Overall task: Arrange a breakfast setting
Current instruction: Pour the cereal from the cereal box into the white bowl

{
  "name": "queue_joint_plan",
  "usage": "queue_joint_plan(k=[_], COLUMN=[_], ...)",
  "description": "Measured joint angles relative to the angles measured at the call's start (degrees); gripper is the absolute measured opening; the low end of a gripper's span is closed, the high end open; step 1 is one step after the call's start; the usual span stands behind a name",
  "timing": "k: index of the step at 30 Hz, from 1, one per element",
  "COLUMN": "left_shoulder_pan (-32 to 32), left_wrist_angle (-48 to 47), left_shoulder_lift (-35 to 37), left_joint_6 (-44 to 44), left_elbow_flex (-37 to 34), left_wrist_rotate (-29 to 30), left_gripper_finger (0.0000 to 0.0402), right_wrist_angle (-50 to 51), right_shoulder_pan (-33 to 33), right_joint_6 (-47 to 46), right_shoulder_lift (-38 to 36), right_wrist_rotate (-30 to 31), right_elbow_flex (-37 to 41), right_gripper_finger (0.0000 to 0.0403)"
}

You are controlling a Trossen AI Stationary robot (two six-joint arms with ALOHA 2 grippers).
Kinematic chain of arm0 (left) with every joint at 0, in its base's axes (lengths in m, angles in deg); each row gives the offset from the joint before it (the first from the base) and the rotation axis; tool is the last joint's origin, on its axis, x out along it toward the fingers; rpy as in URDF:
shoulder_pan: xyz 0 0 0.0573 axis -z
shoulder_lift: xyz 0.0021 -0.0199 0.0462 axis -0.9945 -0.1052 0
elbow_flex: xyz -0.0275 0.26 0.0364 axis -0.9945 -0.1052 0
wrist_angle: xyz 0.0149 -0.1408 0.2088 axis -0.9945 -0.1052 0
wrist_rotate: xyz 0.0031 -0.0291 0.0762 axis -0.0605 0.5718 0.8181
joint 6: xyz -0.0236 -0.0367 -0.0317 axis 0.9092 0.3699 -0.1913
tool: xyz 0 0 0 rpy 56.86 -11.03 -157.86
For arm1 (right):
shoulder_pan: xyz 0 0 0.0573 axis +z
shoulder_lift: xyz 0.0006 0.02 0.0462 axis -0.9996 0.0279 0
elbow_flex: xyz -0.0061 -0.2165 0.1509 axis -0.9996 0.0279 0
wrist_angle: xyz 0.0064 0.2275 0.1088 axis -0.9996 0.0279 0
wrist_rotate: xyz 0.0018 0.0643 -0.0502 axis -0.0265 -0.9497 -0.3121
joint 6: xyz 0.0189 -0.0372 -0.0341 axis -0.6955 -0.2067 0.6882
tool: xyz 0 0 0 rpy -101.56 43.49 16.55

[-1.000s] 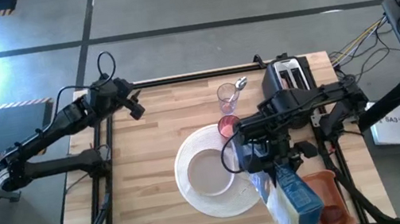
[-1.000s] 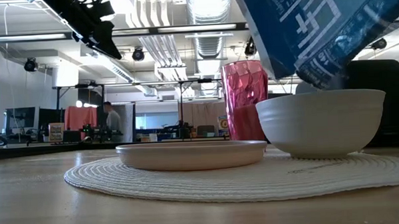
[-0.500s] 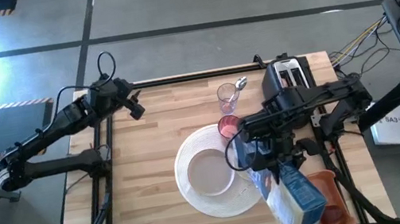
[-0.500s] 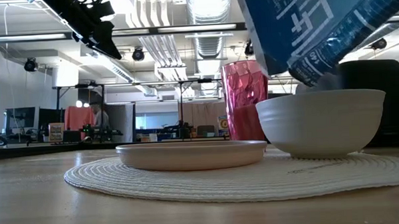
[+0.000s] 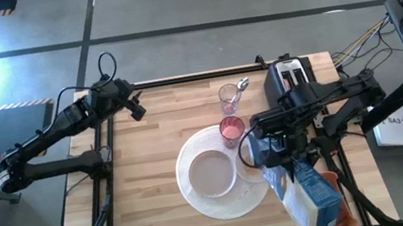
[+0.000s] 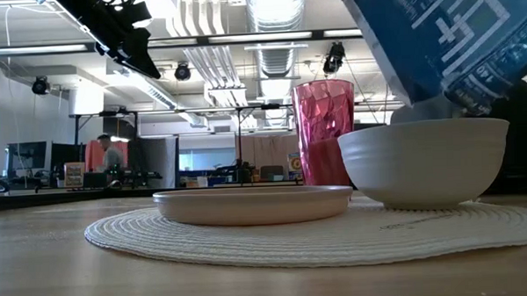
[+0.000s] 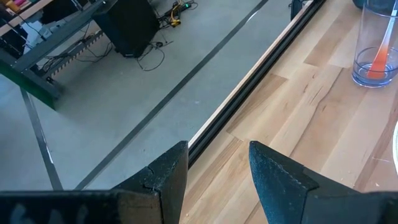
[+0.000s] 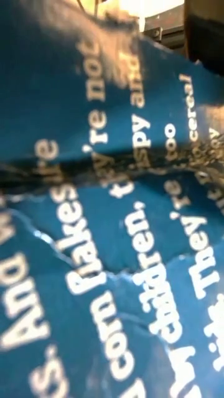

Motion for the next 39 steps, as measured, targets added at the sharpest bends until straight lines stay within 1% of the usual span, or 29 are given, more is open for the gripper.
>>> queue_joint_plan(k=[6,12,16,20,24,28,30,32,34,36,37,39], left_shoulder_pan=[0.0,-0.05,-0.09,-0.15,-0.15,-0.48,-0.64,-0.74,-0.74,-0.76,-0.76,-0.83], left_wrist_angle=[0.01,0.13,0.6,1.14,1.11,1.38,1.62,1.57,1.57,1.57,1.63,1.6], left_shoulder_lift=[0.0,-0.68,-2.03,-3.9,-5.67,-6.77,-6.98,-6.96,-6.85,-6.63,-6.52,-6.35], left_joint_6=[0.0,0.0,-0.34,-0.44,-0.46,-0.93,-0.92,-0.92,-0.92,-0.93,-1.01,-1.09], left_elbow_flex=[0.0,0.0,0.0,0.0,0.0,0.0,0.0,0.0,0.0,0.0,0.0,0.0], left_wrist_rotate=[0.0,0.0,0.0,0.0,0.0,0.03,0.04,0.04,0.04,0.04,0.04,0.04], left_gripper_finger=[0.0155,0.0155,0.0155,0.0155,0.0155,0.0155,0.0155,0.0155,0.0155,0.0155,0.0155,0.0155], right_wrist_angle=[-0.07,0.0,-0.46,0.37,-0.18,-0.02,-0.21,-0.34,-0.33,-0.29,0.2,0.3], right_shoulder_pan=[-0.06,-1.03,-2.24,-3.52,-3.46,-3.4,-3.77,-3.84,-3.91,-3.78,-3.72,-3.77], right_joint_6=[-0.81,-0.8,3.44,4.0,2.7,5.24,2.98,3.98,4.57,3.17,4.13,4.58], right_shoulder_lift=[-0.85,-0.85,0.2,-0.06,-0.31,-0.3,-0.3,-0.26,-0.15,-0.82,-0.94,-0.98], right_wrist_rotate=[2.3,2.37,-1.08,-0.14,-0.08,-0.19,0.76,1.31,-0.1,1.53,2.27,1.74], right_elbow_flex=[0.04,0.75,1.31,1.33,1.34,1.37,1.57,1.57,1.31,1.44,1.44,1.55], right_gripper_finger=[0.0155,0.0155,0.0155,0.0155,0.0154,0.0154,0.0154,0.0154,0.0154,0.0154,0.0154,0.0154])
